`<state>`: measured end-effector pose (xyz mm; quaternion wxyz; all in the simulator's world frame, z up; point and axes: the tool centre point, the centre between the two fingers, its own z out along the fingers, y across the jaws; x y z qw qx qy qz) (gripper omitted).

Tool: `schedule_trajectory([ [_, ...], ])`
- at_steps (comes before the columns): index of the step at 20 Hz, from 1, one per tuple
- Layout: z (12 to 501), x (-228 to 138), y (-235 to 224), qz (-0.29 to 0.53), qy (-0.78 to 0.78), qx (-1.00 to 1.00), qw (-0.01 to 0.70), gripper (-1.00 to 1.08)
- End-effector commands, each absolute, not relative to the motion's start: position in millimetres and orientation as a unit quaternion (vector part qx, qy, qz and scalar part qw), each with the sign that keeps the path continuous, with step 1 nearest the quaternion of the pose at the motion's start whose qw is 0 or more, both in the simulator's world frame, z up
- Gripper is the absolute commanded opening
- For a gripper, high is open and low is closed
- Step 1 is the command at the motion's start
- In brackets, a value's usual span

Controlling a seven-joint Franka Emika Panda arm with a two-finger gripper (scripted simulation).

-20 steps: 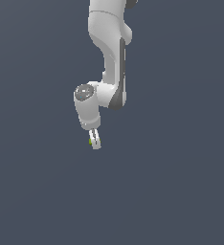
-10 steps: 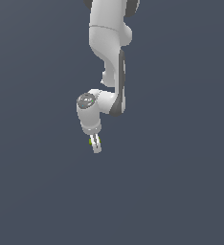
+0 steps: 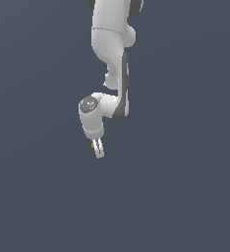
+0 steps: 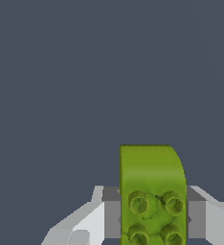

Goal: Pick up the object and move it to a goal position.

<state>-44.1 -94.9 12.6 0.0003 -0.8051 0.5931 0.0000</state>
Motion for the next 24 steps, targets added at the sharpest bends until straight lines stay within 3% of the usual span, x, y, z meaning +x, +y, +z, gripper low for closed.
schedule_trajectory([
  [1, 12, -44, -95, 0.0, 0.593, -0.805, 0.0, -1.0],
  [11, 19, -56, -105, 0.0, 0.593, -0.805, 0.0, -1.0],
  [24, 54, -120, -159, 0.0, 0.593, -0.805, 0.001, -1.0],
])
